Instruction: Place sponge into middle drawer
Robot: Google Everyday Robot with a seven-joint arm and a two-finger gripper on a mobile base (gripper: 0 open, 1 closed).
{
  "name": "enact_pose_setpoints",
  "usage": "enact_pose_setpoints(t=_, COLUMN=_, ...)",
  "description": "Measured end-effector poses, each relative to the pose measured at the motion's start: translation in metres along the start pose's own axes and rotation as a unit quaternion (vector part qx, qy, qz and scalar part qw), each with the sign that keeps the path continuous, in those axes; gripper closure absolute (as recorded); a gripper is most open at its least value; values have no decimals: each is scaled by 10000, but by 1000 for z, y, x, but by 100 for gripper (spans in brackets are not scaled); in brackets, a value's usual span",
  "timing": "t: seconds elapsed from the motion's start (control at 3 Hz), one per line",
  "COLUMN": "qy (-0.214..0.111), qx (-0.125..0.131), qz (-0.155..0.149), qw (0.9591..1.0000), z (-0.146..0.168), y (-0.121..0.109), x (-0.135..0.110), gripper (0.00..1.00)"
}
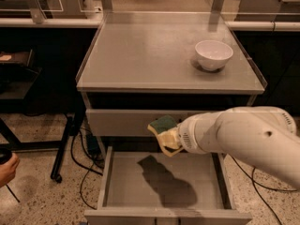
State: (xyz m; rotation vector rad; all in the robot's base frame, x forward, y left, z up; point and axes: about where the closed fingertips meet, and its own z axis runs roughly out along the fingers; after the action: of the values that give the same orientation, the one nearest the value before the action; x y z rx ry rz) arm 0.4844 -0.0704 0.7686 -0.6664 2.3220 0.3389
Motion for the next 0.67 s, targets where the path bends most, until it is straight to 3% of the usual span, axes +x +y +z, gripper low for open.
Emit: enact_pose_setpoints(t=0.67, qy=413, qx=98, qz=145, qw=9990, z=64, y=21, x=78, gripper=100)
